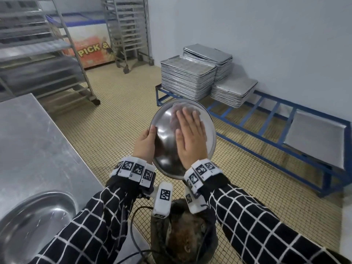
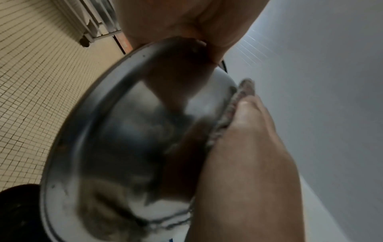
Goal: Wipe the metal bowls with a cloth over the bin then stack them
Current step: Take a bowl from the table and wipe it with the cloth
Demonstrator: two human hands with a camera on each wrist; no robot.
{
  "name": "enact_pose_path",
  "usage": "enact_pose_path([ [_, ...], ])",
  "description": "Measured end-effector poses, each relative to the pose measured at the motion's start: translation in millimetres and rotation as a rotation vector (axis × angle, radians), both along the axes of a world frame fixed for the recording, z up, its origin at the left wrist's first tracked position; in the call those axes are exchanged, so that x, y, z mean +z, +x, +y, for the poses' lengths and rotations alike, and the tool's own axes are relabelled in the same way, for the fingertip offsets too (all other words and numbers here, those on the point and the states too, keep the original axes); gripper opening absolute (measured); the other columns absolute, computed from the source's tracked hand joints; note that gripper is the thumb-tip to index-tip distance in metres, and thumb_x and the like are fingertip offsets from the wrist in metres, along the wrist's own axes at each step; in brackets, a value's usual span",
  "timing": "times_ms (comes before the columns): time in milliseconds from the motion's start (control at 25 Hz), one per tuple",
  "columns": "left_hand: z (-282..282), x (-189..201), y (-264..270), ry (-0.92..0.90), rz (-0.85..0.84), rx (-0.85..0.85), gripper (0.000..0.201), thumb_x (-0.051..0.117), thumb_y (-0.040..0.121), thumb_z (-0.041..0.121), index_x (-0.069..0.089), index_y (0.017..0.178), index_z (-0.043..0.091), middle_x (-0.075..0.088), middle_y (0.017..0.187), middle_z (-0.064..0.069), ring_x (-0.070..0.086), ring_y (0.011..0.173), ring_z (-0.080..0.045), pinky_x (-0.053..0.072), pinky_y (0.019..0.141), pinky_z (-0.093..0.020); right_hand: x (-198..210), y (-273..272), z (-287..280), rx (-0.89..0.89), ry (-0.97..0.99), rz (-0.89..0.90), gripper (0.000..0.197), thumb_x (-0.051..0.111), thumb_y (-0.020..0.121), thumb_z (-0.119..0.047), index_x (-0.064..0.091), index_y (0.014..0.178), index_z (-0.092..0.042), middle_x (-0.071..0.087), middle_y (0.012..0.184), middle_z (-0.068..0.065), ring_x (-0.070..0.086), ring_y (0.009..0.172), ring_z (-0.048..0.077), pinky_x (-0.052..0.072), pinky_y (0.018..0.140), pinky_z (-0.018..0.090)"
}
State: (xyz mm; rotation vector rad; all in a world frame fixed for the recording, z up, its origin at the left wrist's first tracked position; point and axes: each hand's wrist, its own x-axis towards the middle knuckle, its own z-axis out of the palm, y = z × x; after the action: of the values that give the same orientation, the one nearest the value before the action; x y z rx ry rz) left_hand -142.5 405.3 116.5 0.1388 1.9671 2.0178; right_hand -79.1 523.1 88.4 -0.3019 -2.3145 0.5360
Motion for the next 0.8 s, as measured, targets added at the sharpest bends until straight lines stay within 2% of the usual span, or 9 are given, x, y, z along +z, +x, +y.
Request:
enact_pose_path([
  [160, -8.6, -6.1, -6.8, 0.057, -0.069, 0.006, 0.029, 0.055, 0.094, 0.037, 0.068, 0.074, 0.022, 0.068, 0.076, -0.001, 0.062, 0.086, -0.026, 0.05, 0.088, -0.045, -5.6, 10.7, 36.4, -0.052, -0.213, 0.101, 0.045, 0.034, 0.101, -0.022, 0.036, 0.145, -0.015, 0.036, 0.151, 0.002, 0.03, 0.141, 0.017, 0.029, 0.114, 0.037],
  [280, -16.2, -10.3, -10.1, -0.093, 0.007, -0.012, 0.027, 0.051, 0.096, 0.038, 0.064, 0.079, 0.022, 0.064, 0.078, -0.001, 0.059, 0.082, -0.025, 0.048, 0.083, -0.04, -21.2, 38.0, 44.8, -0.047, -0.311, -0.054, 0.042, 0.043, 0.098, -0.007, 0.045, 0.14, -0.012, 0.051, 0.139, 0.007, 0.048, 0.128, 0.019, 0.042, 0.105, 0.032],
  [360, -18.5, -10.3, -9.8, -0.249, 0.109, -0.029, 0.026, 0.049, 0.097, 0.038, 0.064, 0.089, 0.018, 0.066, 0.084, -0.004, 0.061, 0.083, -0.025, 0.051, 0.08, -0.038, -26.2, 48.4, 41.9, -0.092, -0.364, -0.057, 0.038, 0.043, 0.098, -0.007, 0.05, 0.135, -0.011, 0.058, 0.13, 0.006, 0.054, 0.119, 0.015, 0.042, 0.094, 0.017],
  [440, -16.4, -7.5, -7.2, -0.392, 0.251, -0.086, 0.027, 0.049, 0.097, 0.037, 0.062, 0.086, 0.016, 0.064, 0.079, -0.004, 0.059, 0.076, -0.021, 0.048, 0.066, -0.031, -19.7, 46.5, 30.2, -0.118, -0.369, 0.061, 0.034, 0.047, 0.098, -0.009, 0.054, 0.131, -0.009, 0.059, 0.128, 0.004, 0.053, 0.114, 0.007, 0.04, 0.089, 0.012],
  [480, -13.9, -4.2, -3.8, -0.461, 0.315, -0.126, 0.026, 0.049, 0.097, 0.036, 0.059, 0.082, 0.018, 0.061, 0.074, 0.0, 0.056, 0.071, -0.017, 0.042, 0.059, -0.026, -13.5, 42.7, 20.7, -0.113, -0.343, 0.12, 0.032, 0.05, 0.096, -0.01, 0.057, 0.128, -0.009, 0.057, 0.129, 0.004, 0.05, 0.113, 0.004, 0.041, 0.09, 0.013],
  [560, -7.2, 1.4, 2.1, -0.553, 0.422, -0.184, 0.028, 0.05, 0.097, 0.038, 0.058, 0.077, 0.019, 0.059, 0.07, 0.003, 0.053, 0.065, -0.011, 0.034, 0.055, -0.022, -5.1, 32.2, 1.2, -0.053, -0.248, 0.149, 0.03, 0.052, 0.095, -0.017, 0.061, 0.122, -0.01, 0.051, 0.129, 0.004, 0.047, 0.115, 0.006, 0.042, 0.096, 0.017],
  [640, -3.1, 4.9, 1.5, -0.548, 0.456, -0.198, 0.034, 0.048, 0.096, 0.041, 0.059, 0.075, 0.017, 0.061, 0.07, -0.001, 0.055, 0.066, -0.017, 0.04, 0.058, -0.029, -1.7, 23.0, -9.5, -0.005, -0.096, 0.074, 0.035, 0.043, 0.096, -0.028, 0.062, 0.122, -0.013, 0.053, 0.128, 0.002, 0.048, 0.119, 0.013, 0.04, 0.103, 0.025],
  [720, -2.9, 8.0, -1.6, -0.465, 0.419, -0.172, 0.037, 0.047, 0.096, 0.044, 0.064, 0.079, 0.015, 0.066, 0.072, -0.005, 0.061, 0.071, -0.024, 0.048, 0.067, -0.038, 2.8, 17.0, -3.1, -0.041, 0.003, 0.038, 0.041, 0.037, 0.098, -0.035, 0.058, 0.127, -0.015, 0.054, 0.13, 0.0, 0.048, 0.121, 0.016, 0.039, 0.104, 0.031],
  [800, -3.9, 9.0, -4.9, -0.359, 0.356, -0.143, 0.039, 0.048, 0.096, 0.046, 0.067, 0.083, 0.015, 0.068, 0.074, -0.01, 0.063, 0.07, -0.027, 0.051, 0.071, -0.042, 8.0, 16.0, 11.1, -0.122, -0.104, 0.053, 0.043, 0.035, 0.1, -0.037, 0.054, 0.131, -0.015, 0.05, 0.136, 0.0, 0.047, 0.121, 0.013, 0.043, 0.098, 0.028],
])
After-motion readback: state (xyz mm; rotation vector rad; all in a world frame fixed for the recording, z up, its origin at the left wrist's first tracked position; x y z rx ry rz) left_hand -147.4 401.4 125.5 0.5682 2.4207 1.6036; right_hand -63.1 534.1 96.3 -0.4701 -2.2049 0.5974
